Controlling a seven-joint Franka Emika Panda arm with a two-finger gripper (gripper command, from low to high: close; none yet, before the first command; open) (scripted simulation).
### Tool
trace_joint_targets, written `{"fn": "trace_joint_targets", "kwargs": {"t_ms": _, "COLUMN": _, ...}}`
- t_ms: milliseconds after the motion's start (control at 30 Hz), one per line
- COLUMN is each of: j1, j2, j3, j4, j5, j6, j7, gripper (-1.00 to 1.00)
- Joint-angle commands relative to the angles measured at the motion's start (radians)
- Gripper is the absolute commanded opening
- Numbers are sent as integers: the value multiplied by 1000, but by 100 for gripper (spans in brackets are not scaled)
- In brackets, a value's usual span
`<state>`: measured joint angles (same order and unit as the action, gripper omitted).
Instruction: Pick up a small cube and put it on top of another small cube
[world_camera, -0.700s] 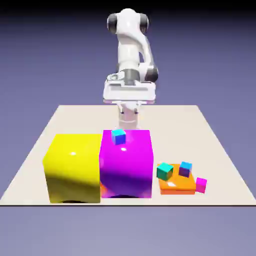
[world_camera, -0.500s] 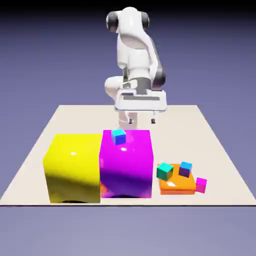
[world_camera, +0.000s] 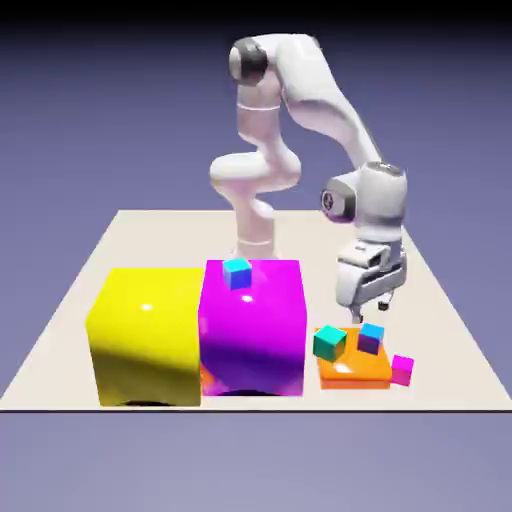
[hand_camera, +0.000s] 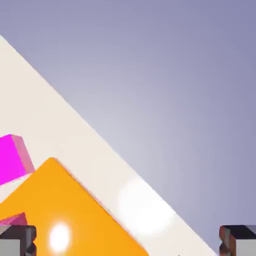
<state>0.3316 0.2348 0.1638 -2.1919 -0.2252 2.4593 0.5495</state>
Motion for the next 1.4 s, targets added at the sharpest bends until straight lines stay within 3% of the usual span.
{"fn": "trace_joint_targets", "kwargs": {"t_ms": 0, "j1": 15, "j2": 36, "j3": 7, "j4": 28, "j5": -10, "j6": -26, "j7": -9, "gripper": 0}}
{"fn": "trace_joint_targets", "kwargs": {"t_ms": 267, "j1": 121, "j2": 304, "j3": 62, "j4": 234, "j5": -85, "j6": -218, "j7": -72, "gripper": 0}}
{"fn": "trace_joint_targets", "kwargs": {"t_ms": 433, "j1": 135, "j2": 426, "j3": 22, "j4": 223, "j5": -134, "j6": -88, "j7": -38, "gripper": 0}}
{"fn": "trace_joint_targets", "kwargs": {"t_ms": 467, "j1": 135, "j2": 426, "j3": 22, "j4": 223, "j5": -134, "j6": -88, "j7": -38, "gripper": -100}}
{"fn": "trace_joint_targets", "kwargs": {"t_ms": 633, "j1": 114, "j2": 282, "j3": 57, "j4": 217, "j5": -78, "j6": -222, "j7": -80, "gripper": -100}}
{"fn": "trace_joint_targets", "kwargs": {"t_ms": 1033, "j1": -24, "j2": -153, "j3": -42, "j4": -111, "j5": 49, "j6": -296, "j7": -220, "gripper": -100}}
{"fn": "trace_joint_targets", "kwargs": {"t_ms": 1267, "j1": -30, "j2": -47, "j3": -64, "j4": -182, "j5": 4, "j6": -121, "j7": -187, "gripper": -100}}
{"fn": "trace_joint_targets", "kwargs": {"t_ms": 1300, "j1": -30, "j2": -47, "j3": -64, "j4": -182, "j5": 4, "j6": -121, "j7": -187, "gripper": 100}}
{"fn": "trace_joint_targets", "kwargs": {"t_ms": 1367, "j1": -29, "j2": -76, "j3": -59, "j4": -166, "j5": 16, "j6": -165, "j7": -196, "gripper": 100}}
